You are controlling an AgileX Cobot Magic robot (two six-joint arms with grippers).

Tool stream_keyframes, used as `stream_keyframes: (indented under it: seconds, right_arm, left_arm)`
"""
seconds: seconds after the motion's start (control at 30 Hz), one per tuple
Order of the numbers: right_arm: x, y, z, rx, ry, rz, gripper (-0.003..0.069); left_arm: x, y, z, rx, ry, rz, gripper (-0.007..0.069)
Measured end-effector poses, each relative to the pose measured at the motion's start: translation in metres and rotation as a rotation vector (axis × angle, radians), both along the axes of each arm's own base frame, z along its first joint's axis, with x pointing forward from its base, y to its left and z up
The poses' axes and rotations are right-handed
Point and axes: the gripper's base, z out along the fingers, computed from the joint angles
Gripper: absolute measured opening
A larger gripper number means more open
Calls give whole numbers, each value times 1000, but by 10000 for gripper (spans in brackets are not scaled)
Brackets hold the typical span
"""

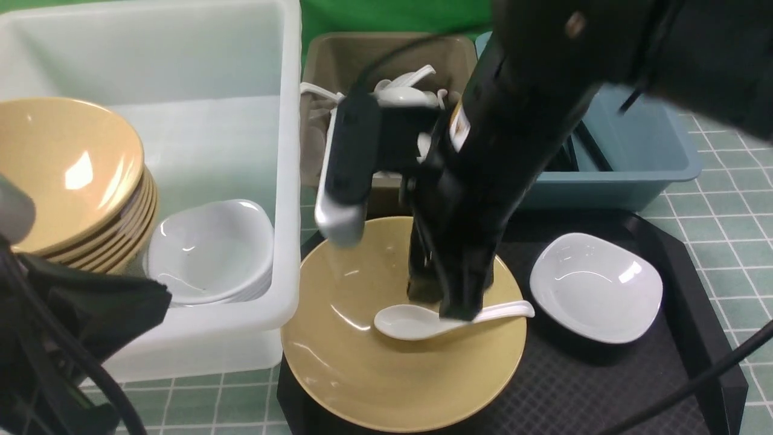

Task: On blue table put chopsticks spoon bowls plates into blue grey white boxes.
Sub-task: 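Reach down and grasp the white spoon resting in the bowl with the right gripper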

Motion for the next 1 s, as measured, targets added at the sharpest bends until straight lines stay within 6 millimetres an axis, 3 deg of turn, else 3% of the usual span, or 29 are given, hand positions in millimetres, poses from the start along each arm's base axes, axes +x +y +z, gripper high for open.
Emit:
stream_keyframes:
  seconds: [0.37, 0.67, 0.8, 0.9, 1.0]
  right_arm:
    - [28, 9, -74, -209, 38, -12, 434]
    - [36, 14, -110, -292, 84, -2, 419]
    - [42, 15, -128, -340, 80, 6, 332]
    - [44, 15, -129, -353, 56, -11, 245]
    - [46, 15, -127, -355, 45, -29, 239]
  left_arm:
    - [-1, -1, -2, -6, 19, -7, 1]
    - [0, -1, -9, 16, 24, -18, 1]
    - [1, -2, -17, 28, 36, -21, 1]
    - [1, -2, -18, 28, 33, -22, 1]
    - [2, -3, -17, 20, 22, -21, 1]
